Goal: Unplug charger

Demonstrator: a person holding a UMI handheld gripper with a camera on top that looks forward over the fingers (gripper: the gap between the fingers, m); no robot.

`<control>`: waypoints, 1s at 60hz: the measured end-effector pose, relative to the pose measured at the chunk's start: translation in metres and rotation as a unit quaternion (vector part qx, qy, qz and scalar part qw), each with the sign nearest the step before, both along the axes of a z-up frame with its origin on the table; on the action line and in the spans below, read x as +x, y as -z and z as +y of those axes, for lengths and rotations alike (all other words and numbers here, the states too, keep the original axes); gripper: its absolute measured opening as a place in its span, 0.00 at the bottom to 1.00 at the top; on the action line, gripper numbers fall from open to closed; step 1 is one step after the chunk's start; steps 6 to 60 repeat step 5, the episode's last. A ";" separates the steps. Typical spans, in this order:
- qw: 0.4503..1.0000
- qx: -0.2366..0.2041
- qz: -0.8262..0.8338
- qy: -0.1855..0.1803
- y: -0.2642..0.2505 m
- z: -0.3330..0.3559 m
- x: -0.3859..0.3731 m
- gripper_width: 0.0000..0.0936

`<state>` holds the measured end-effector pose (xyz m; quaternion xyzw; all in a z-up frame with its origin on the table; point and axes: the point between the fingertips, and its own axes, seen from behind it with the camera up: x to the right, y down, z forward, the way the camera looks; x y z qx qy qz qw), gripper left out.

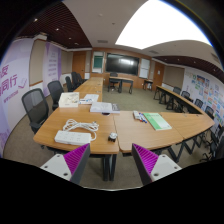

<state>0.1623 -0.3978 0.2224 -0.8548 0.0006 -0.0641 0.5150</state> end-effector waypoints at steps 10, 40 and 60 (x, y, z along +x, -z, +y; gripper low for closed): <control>1.000 0.006 -0.004 -0.001 -0.005 -0.004 0.002 0.91; 1.000 0.006 -0.004 -0.001 -0.005 -0.004 0.002 0.91; 1.000 0.006 -0.004 -0.001 -0.005 -0.004 0.002 0.91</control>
